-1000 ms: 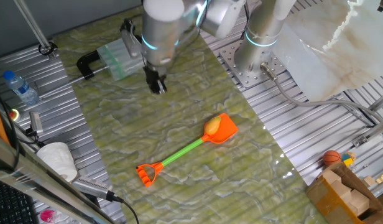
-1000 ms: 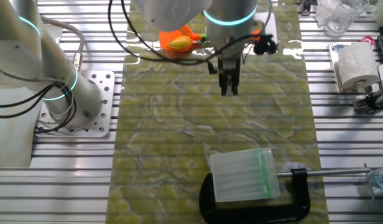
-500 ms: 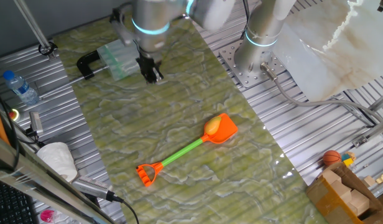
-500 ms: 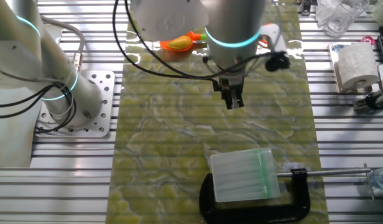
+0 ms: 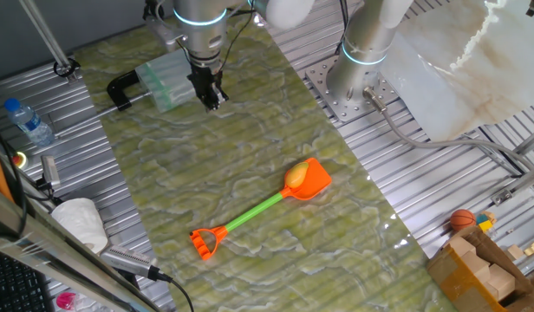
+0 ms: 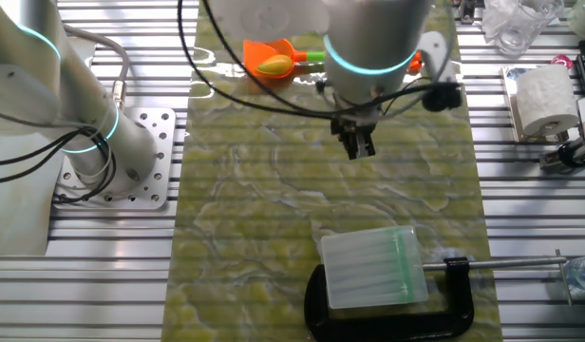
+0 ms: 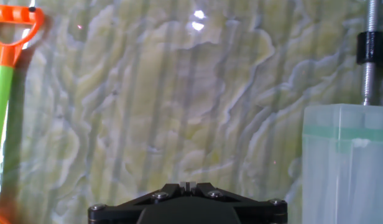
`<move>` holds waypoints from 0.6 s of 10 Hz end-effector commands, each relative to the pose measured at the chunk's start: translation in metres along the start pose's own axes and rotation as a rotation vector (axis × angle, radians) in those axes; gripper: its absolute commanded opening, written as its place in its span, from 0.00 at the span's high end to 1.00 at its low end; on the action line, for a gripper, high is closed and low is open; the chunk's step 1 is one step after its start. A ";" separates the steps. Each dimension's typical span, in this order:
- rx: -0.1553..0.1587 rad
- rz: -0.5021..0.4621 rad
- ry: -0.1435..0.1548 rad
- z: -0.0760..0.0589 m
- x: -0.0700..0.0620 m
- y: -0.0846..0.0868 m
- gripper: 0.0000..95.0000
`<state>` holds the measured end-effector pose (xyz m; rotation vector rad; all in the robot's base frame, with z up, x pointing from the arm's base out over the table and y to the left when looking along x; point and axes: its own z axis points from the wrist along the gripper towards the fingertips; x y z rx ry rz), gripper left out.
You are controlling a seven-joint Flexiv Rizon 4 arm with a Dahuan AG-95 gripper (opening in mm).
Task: Use a shovel to scoop up an object
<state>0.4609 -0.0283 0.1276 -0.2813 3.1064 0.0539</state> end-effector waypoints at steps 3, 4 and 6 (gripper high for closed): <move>0.054 0.003 0.081 -0.003 0.002 0.010 1.00; 0.059 0.003 0.075 -0.003 0.003 0.010 1.00; 0.066 0.044 0.054 -0.003 0.003 0.010 1.00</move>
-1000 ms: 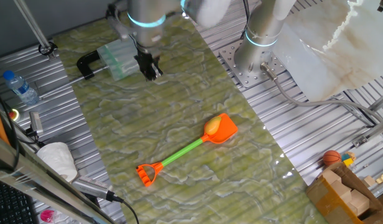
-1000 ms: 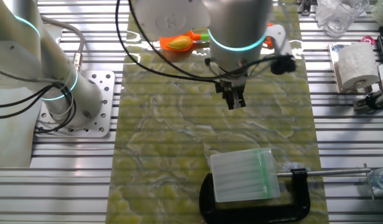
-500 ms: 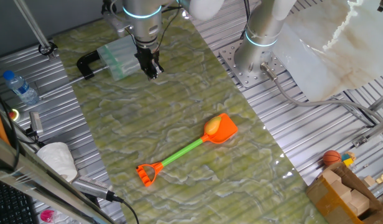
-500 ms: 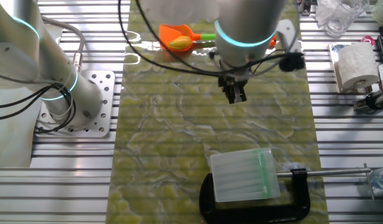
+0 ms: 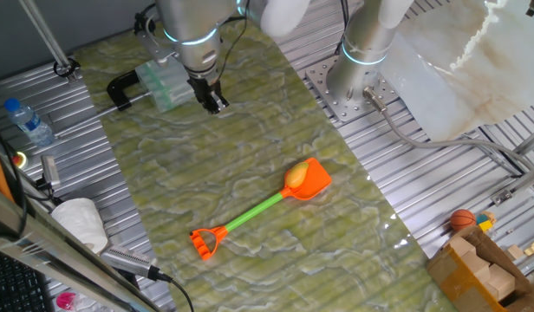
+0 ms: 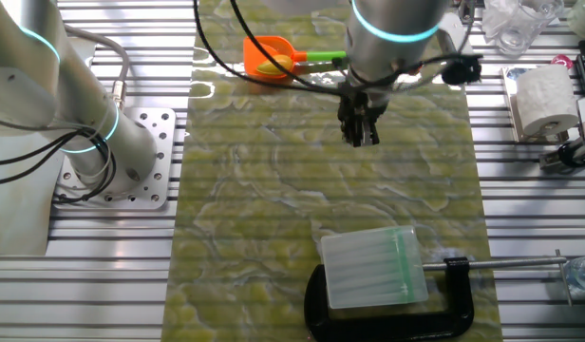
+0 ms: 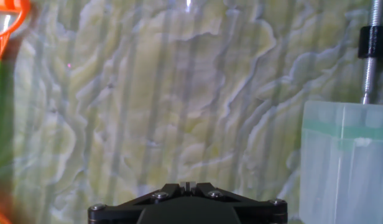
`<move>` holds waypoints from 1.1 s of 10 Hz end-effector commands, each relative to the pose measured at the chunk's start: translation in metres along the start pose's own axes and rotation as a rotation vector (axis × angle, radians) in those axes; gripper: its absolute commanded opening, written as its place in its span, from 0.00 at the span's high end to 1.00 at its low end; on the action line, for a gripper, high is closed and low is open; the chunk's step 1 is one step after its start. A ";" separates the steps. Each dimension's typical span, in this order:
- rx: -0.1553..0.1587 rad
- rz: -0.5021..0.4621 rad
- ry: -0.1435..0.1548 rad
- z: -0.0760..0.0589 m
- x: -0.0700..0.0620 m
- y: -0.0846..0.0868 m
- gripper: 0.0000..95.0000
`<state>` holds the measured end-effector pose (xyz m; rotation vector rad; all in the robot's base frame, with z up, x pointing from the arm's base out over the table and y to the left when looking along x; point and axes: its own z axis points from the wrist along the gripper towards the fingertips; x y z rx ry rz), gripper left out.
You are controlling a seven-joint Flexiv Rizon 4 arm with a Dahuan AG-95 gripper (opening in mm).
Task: Use a shovel to scoop up an object
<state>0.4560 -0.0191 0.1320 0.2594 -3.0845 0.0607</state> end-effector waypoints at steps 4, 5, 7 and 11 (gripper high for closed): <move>0.000 0.026 -0.029 0.002 -0.002 -0.002 1.00; 0.001 0.039 -0.032 0.002 -0.002 -0.002 1.00; 0.001 0.039 -0.033 0.004 -0.004 -0.005 1.00; -0.002 0.026 -0.038 0.008 -0.010 -0.012 1.00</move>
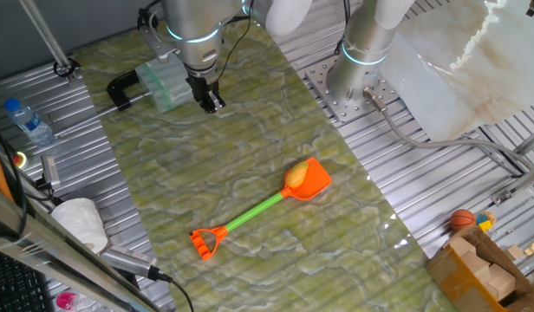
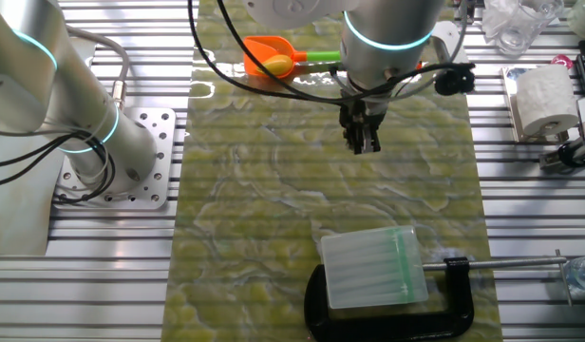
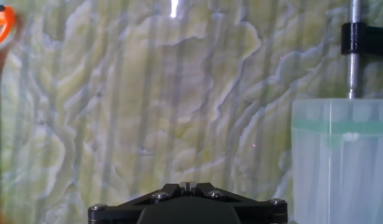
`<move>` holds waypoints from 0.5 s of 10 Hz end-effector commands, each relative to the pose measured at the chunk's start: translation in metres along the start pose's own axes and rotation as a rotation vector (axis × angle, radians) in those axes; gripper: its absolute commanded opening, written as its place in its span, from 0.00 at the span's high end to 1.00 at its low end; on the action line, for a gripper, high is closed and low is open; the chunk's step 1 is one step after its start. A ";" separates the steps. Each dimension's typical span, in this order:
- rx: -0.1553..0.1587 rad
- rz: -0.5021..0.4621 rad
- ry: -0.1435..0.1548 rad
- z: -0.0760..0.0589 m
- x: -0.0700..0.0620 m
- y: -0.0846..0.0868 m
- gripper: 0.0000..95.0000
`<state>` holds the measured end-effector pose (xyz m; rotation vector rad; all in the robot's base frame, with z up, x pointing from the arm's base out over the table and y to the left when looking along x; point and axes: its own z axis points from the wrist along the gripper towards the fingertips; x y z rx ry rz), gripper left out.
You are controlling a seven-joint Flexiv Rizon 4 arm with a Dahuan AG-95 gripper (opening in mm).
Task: Use a shovel to scoop up an object
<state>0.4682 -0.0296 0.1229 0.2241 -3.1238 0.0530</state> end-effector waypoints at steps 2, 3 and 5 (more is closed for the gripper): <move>0.001 0.001 -0.005 -0.001 0.001 0.000 1.00; 0.002 0.000 -0.004 -0.001 0.001 0.000 1.00; 0.002 0.005 -0.008 -0.001 0.002 0.001 1.00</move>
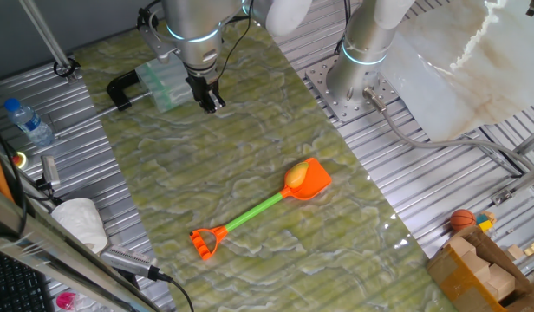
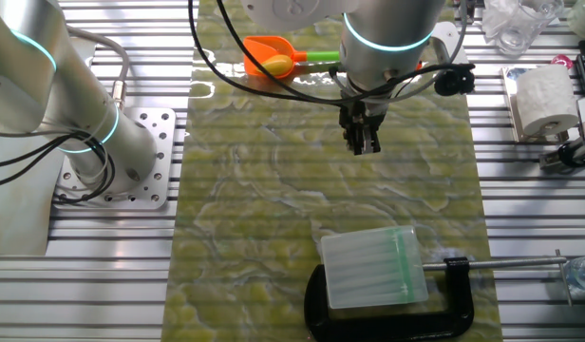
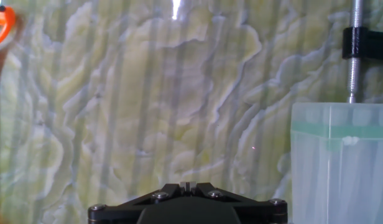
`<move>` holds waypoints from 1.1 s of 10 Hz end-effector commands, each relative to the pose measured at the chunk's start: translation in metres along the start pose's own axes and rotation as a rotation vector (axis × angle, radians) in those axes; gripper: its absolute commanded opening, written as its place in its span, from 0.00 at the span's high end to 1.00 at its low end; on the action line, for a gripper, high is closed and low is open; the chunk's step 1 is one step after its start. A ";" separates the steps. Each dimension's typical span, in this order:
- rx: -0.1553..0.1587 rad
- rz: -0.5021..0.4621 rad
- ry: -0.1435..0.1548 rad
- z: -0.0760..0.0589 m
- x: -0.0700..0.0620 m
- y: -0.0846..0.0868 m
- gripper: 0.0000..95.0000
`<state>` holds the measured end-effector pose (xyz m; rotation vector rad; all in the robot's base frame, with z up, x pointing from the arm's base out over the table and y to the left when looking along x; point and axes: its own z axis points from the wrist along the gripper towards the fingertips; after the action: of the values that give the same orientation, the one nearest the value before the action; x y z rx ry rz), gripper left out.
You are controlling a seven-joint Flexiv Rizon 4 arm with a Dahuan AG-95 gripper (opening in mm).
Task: Use a shovel to scoop up an object
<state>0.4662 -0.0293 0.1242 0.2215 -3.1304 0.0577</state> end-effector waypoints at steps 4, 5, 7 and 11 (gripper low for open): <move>-0.003 -0.003 0.000 0.001 0.001 -0.001 1.00; -0.003 -0.012 0.001 0.001 0.001 -0.001 1.00; -0.003 -0.027 0.003 0.001 0.001 -0.001 1.00; -0.003 -0.031 0.009 0.001 0.001 -0.001 1.00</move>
<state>0.4657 -0.0304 0.1228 0.2681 -3.1175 0.0540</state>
